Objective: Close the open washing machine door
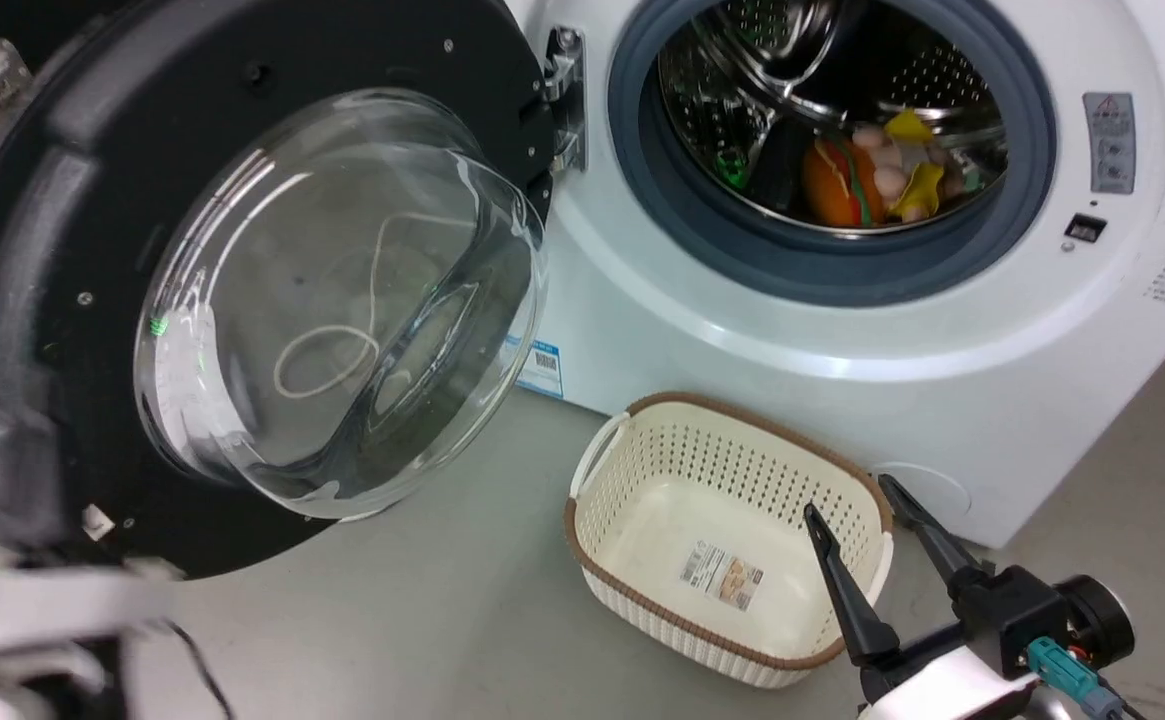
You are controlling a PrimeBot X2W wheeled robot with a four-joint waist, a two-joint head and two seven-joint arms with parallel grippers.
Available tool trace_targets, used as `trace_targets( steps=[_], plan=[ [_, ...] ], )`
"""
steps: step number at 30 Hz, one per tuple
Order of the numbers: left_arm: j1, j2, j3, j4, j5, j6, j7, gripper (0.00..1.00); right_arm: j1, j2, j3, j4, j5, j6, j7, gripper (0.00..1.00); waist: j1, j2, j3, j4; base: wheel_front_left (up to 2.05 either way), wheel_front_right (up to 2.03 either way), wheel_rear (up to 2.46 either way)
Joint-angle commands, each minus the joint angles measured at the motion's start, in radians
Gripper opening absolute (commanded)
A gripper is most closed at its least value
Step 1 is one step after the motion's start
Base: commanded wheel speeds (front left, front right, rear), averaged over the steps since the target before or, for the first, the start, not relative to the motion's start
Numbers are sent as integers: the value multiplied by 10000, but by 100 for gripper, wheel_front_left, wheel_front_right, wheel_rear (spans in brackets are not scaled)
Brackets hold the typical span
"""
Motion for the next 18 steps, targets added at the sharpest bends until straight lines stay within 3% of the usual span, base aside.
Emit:
trace_targets(
  steps=[1,6,13,18],
  plan=[
    [-514,332,389,45,-517,-98,98,0,-211,26,40,-43,-93,5,-106,100,0,0,155,4,0,0,0],
    [-1965,1352,1646,1039,-2225,-48,989,0,-442,-22,130,-51,-136,6,-198,100,0,0,467,-16,0,0,0],
    [-3441,2654,3028,3415,-4431,484,2867,0,-693,-47,229,-30,-159,6,-346,100,0,0,796,-136,0,0,0],
    [-4019,2885,3636,4556,-6470,978,5128,0,-761,-103,206,13,-169,6,-458,100,0,0,961,-112,0,0,0]
  ],
)
